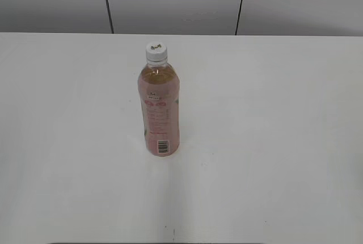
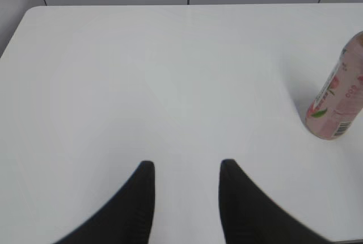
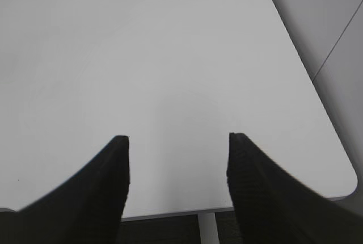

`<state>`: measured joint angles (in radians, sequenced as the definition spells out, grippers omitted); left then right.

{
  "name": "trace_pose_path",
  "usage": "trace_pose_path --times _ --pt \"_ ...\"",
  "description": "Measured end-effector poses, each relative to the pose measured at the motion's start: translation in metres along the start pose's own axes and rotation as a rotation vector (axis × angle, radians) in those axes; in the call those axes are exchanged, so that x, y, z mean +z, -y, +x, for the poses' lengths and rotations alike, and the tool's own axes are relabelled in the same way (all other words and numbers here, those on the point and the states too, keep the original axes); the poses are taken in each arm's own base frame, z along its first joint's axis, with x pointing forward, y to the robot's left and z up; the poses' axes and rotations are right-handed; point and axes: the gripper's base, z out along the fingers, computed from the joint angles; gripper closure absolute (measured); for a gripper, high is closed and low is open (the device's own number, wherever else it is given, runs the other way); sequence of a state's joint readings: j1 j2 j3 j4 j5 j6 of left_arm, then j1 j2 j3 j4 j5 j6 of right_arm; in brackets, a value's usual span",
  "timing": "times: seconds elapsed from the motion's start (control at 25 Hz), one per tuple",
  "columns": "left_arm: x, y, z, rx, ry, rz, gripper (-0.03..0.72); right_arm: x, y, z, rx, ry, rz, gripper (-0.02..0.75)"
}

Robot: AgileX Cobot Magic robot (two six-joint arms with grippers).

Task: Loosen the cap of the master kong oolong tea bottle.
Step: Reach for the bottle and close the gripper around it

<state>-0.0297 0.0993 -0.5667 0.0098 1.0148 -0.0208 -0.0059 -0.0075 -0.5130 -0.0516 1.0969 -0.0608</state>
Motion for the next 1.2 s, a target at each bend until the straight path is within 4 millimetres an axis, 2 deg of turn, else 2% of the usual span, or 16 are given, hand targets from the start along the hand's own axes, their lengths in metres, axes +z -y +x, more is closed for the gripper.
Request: trace_pose_path --times 0.12,0.32,0.48,0.72,0.92,1.08,1.2 --pt "0.008 0.0 -0.014 0.0 0.028 0.002 0.444 0.0 0.0 0.0 0.0 0.0 0.0 0.318" --pt "0.02 0.003 -0.045 -0.027 0.242 0.033 0.444 0.0 0.0 0.0 0.0 0.0 0.0 0.318" --pt "0.044 0.004 -0.059 -0.037 0.261 0.035 0.444 0.0 0.0 0.0 0.0 0.0 0.0 0.318" --pt "0.103 0.004 -0.045 -0.059 0.19 0.033 0.444 0.0 0.0 0.0 0.0 0.0 0.0 0.318" --pt "0.136 0.011 -0.029 -0.026 0.2 0.076 0.444 0.0 0.0 0.0 0.0 0.0 0.0 0.318" --pt "0.158 0.031 -0.02 0.072 0.186 0.177 0.444 0.0 0.0 0.0 0.0 0.0 0.0 0.318" --pt "0.176 0.055 -0.011 0.181 0.149 0.295 0.444 0.0 0.0 0.0 0.0 0.0 0.0 0.318"
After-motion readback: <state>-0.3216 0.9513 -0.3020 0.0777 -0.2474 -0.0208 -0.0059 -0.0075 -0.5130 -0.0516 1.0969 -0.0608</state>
